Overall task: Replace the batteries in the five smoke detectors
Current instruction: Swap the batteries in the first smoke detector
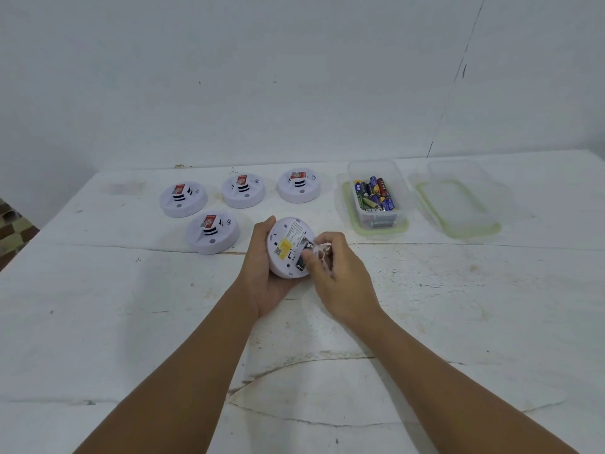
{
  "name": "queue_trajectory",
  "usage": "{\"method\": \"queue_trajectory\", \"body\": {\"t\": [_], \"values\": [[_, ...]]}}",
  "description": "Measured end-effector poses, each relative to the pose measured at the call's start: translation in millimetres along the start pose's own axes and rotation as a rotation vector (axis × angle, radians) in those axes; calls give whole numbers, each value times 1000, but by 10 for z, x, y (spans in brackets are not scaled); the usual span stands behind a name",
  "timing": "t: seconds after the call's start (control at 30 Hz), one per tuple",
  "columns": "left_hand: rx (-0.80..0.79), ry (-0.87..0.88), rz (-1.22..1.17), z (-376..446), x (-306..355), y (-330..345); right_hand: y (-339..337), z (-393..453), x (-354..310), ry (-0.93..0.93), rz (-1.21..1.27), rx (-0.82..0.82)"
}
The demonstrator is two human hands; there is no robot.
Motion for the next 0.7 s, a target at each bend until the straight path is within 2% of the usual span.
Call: {"method": "queue_trajectory", "body": {"t": [0.1,0.7], "values": [[7,2,-8,9,6,-10,25,15,8,-13,-81,-23],[63,-6,21,25,-19,-7,54,66,23,6,-95,-66]]}}
Point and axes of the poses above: each hand's wrist, its own z-axis towards the middle knuckle, its own y-axis out of the palm, x = y × z, the point moved 2 cm from there along z, towards the middle knuckle, and after that the axes turned 7 degrees about x, right-handed, at the moved point
